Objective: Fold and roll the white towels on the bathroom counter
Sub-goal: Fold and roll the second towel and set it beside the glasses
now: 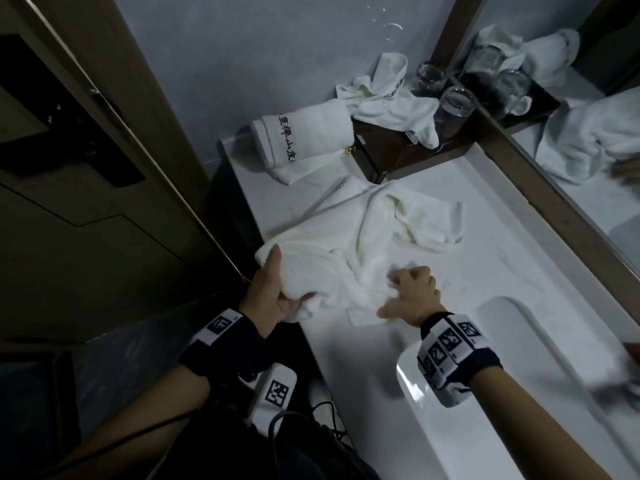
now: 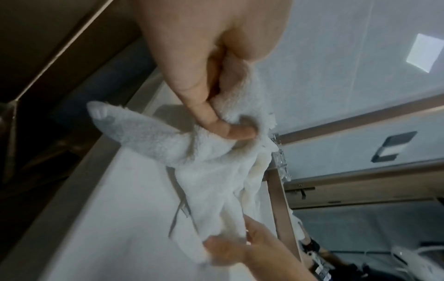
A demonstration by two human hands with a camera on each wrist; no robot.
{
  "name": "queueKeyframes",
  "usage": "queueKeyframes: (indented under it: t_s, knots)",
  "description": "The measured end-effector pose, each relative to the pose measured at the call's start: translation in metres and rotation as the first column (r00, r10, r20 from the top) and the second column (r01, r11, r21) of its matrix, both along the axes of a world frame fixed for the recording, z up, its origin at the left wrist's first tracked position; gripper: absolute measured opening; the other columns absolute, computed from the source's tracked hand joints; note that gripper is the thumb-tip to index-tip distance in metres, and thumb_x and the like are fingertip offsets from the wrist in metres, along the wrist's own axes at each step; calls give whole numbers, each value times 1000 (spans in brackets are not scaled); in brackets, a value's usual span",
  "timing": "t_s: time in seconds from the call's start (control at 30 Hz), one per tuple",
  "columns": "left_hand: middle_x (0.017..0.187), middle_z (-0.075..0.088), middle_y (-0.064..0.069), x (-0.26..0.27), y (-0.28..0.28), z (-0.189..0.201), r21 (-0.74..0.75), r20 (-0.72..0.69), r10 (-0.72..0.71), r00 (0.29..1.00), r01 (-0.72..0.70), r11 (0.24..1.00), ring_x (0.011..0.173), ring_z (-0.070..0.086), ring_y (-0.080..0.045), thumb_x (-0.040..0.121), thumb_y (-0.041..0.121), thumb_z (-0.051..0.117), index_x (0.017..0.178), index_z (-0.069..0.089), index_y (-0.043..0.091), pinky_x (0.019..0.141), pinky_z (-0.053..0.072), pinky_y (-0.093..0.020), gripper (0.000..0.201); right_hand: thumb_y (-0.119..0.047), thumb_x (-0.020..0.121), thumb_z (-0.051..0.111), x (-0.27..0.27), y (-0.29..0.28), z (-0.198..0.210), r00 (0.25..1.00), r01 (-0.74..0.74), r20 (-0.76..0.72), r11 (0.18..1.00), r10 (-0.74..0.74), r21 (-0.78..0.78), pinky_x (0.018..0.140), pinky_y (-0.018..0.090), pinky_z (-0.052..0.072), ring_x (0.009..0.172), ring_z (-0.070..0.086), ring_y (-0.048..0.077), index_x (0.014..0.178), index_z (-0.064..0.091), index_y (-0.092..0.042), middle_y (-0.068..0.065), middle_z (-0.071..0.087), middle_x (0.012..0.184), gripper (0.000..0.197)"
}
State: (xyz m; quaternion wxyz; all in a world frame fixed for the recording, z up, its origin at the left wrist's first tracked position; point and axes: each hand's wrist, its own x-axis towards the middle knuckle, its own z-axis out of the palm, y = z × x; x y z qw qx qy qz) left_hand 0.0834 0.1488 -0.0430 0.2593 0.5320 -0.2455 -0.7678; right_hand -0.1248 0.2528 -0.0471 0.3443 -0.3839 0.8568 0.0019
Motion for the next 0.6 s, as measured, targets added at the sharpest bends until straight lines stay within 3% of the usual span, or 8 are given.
queueKeyframes:
  t_s: [0.07, 0.13, 0.17, 0.23, 0.33, 0.4, 0.5, 0.6]
  knots:
    - [104, 60, 0, -4, -2, 2, -3, 67, -33, 997, 33, 999, 92, 60, -21, 81, 63, 48, 102, 54, 29, 74, 58, -41, 40, -25, 80, 67, -4, 4, -1, 997, 21, 74, 988, -9, -153, 92, 35, 37, 112, 44, 28, 114, 50, -11, 9, 47, 119, 40]
    - [99, 54, 7, -4, -4, 3, -25, 151, -110, 982, 115, 993, 90, 56, -17, 82, 67, 42, 107, 48, 33, 78, 56, -44, 43, -19, 85, 64, -6, 6, 6, 940, 214, 327, 919, -101, -330, 71, 29, 40, 90, 52, 22, 99, 51, -8, 6, 57, 95, 23]
    - [98, 55, 8, -4, -5, 4, -42, 185, -146, 972, 156, 987, 90, 55, -16, 84, 67, 37, 112, 47, 33, 78, 55, -43, 45, -17, 85, 64, -7, 6, 12, 888, 323, 438, 866, -138, -383, 67, 27, 39, 83, 53, 20, 97, 51, -7, 4, 58, 89, 20]
    - [105, 58, 3, -4, -7, 6, -52, 206, -173, 963, 188, 981, 93, 57, -17, 86, 66, 31, 121, 45, 31, 77, 54, -42, 51, -16, 87, 62, -9, 4, 23, 765, 520, 616, 744, -187, -420, 72, 33, 42, 83, 54, 22, 101, 52, -5, 6, 59, 89, 20]
    - [115, 61, -1, -4, -6, 11, -25, 72, -186, 980, 188, 982, 98, 62, -20, 86, 63, 37, 123, 49, 26, 68, 58, -42, 53, -26, 88, 60, -3, 0, 39, 599, 676, 783, 629, -167, -383, 81, 42, 50, 96, 62, 23, 112, 52, -14, 5, 64, 104, 28]
    - [110, 63, 0, -14, 1, 18, 23, -26, -254, 967, 255, 967, 95, 65, -21, 83, 63, 43, 126, 48, 25, 66, 58, -45, 58, -42, 80, 66, 4, -3, 43, 571, 629, 812, 699, -119, -340, 86, 41, 54, 105, 63, 16, 121, 48, -24, -2, 63, 117, 48]
    - [124, 55, 1, -38, 17, 24, 64, -41, -493, 869, 495, 867, 107, 59, -21, 79, 70, 37, 131, 40, 29, 67, 58, -45, 67, -53, 67, 74, 20, -11, 44, 646, 454, 758, 845, -94, -283, 82, 39, 56, 109, 59, 7, 125, 35, -34, -15, 56, 122, 73]
    - [129, 52, 0, -44, 26, 23, -94, -2, -721, 693, 717, 690, 108, 58, -14, 81, 68, 39, 127, 42, 32, 70, 58, -38, 59, -31, 71, 78, 21, -15, 37, 701, 438, 703, 851, -122, -289, 87, 49, 54, 113, 56, 15, 131, 30, -29, -6, 52, 125, 77]
